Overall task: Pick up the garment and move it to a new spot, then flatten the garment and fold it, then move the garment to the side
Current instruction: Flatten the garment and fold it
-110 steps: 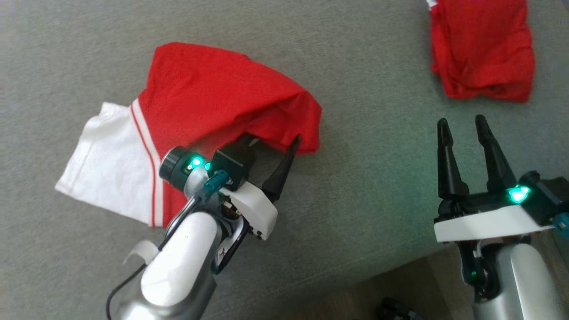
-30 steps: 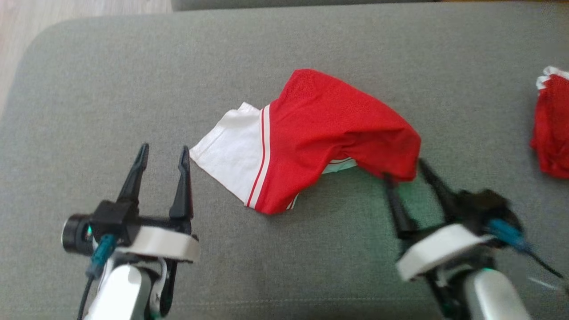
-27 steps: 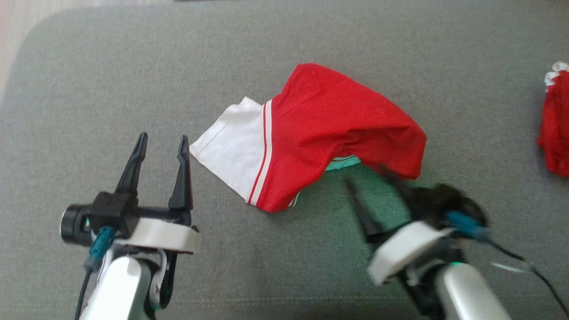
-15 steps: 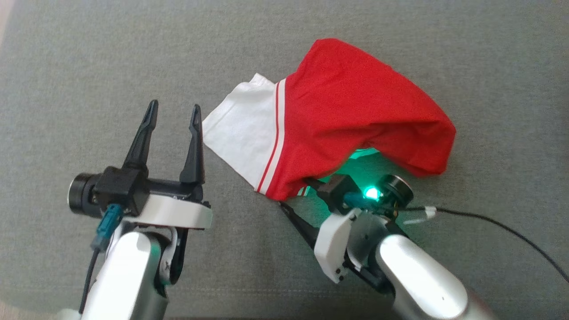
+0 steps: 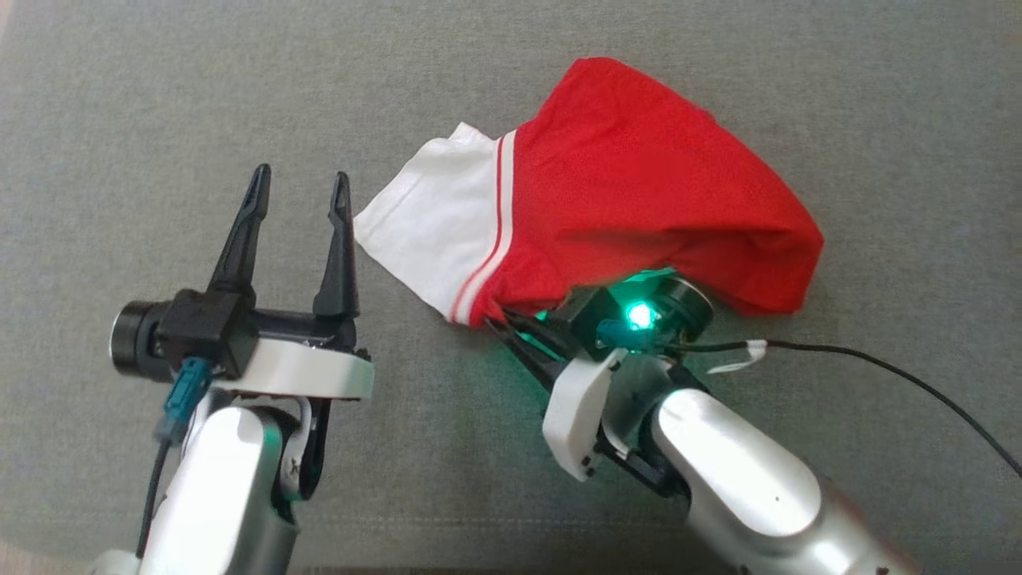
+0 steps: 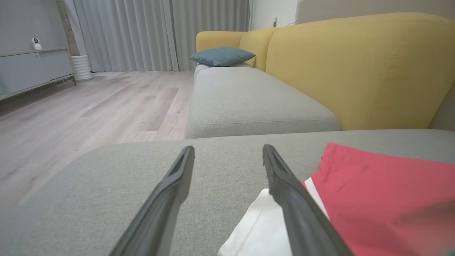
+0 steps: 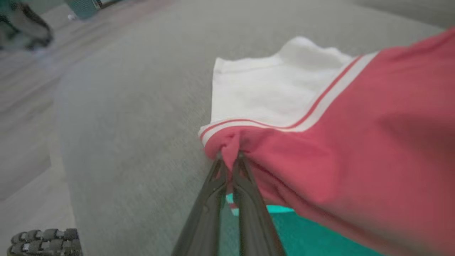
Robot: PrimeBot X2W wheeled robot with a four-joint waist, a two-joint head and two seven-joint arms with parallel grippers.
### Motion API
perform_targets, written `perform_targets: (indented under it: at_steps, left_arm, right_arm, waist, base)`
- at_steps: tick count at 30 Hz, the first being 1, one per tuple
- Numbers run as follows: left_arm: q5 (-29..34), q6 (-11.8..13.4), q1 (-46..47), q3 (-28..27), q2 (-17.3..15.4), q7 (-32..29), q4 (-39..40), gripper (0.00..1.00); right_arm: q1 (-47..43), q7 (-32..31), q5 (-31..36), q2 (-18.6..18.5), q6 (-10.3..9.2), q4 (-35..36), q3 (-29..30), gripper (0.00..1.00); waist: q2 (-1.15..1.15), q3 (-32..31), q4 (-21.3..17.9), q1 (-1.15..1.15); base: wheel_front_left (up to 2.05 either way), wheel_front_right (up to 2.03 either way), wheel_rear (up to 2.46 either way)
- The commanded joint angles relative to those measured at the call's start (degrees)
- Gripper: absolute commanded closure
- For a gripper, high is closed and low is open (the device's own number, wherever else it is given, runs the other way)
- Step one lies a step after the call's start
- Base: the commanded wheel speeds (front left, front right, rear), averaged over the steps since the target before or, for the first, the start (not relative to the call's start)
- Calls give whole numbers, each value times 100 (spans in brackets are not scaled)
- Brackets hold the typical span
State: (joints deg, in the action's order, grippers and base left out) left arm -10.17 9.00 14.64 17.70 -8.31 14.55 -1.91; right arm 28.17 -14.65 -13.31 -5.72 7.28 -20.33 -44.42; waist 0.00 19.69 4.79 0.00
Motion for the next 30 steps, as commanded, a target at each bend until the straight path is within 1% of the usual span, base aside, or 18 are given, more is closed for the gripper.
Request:
perform_targets:
  at_steps: [1, 4, 7, 10, 14, 17, 21, 22, 23, 24, 28, 29, 30]
  left_arm:
    - [56, -24, 129, -232, -45, 44, 178, 0]
    - [76, -36, 100, -259, -44, 44, 171, 0]
    - [92, -58, 86, -272, -46, 44, 168, 0]
    - [110, -76, 76, -273, -51, 44, 160, 0]
    - [131, -104, 87, -256, -48, 44, 142, 0]
    - [145, -121, 100, -233, -34, 44, 128, 0]
    - [155, -144, 121, -217, -22, 44, 118, 0]
    - [155, -144, 121, -217, -22, 44, 118, 0]
    - [159, -151, 125, -218, -22, 44, 111, 0]
    - [161, -154, 124, -220, -23, 44, 108, 0]
    - [172, -166, 128, -219, -27, 44, 101, 0]
    - [176, -170, 131, -217, -28, 44, 98, 0]
    - [178, -172, 133, -217, -30, 44, 95, 0]
  right_arm:
    - [110, 205, -104, 174, 21, 376, -84, 100]
    - [206, 553, -315, 200, 21, 799, 22, 100]
    - [301, 799, -367, 216, 21, 1158, 441, 100]
    - [340, 948, -336, 236, 21, 1411, 1168, 100]
    - [309, 997, -292, 259, 21, 1522, 2453, 100]
    - [181, 935, -365, 271, 21, 1413, 3358, 100]
    - [-12, 874, -518, 279, 21, 1012, 4410, 100]
    - [-12, 874, -518, 279, 21, 1012, 4410, 100]
    - [-85, 884, -634, 281, 21, 749, 4781, 100]
    - [-113, 900, -732, 282, 21, 611, 4908, 100]
    - [-201, 1001, -993, 283, 21, 129, 5171, 100]
    - [-226, 1044, -994, 283, 21, 55, 5186, 86]
    - [-249, 1122, -938, 283, 21, 20, 5183, 26]
  waist:
    - [0, -40, -53, 0]
    - [0, -102, -149, 0]
    - [0, -134, -241, 0]
    - [0, -144, -324, 0]
    - [0, -124, -382, 0]
    - [0, -96, -391, 0]
    - [0, -48, -383, 0]
    - [0, -48, -383, 0]
    - [0, -24, -380, 0]
    - [0, -16, -380, 0]
    - [0, 21, -387, 0]
    - [0, 27, -389, 0]
    - [0, 31, -393, 0]
  base:
    - [0, 0, 0]
    - [0, 0, 0]
    - [0, 0, 0]
    - [0, 0, 0]
    - [0, 0, 0]
    - [0, 0, 0]
    - [0, 0, 0]
    - [0, 0, 0]
    - [0, 0, 0]
    - [0, 0, 0]
    - [0, 0, 0]
    - [0, 0, 0]
    - [0, 0, 0]
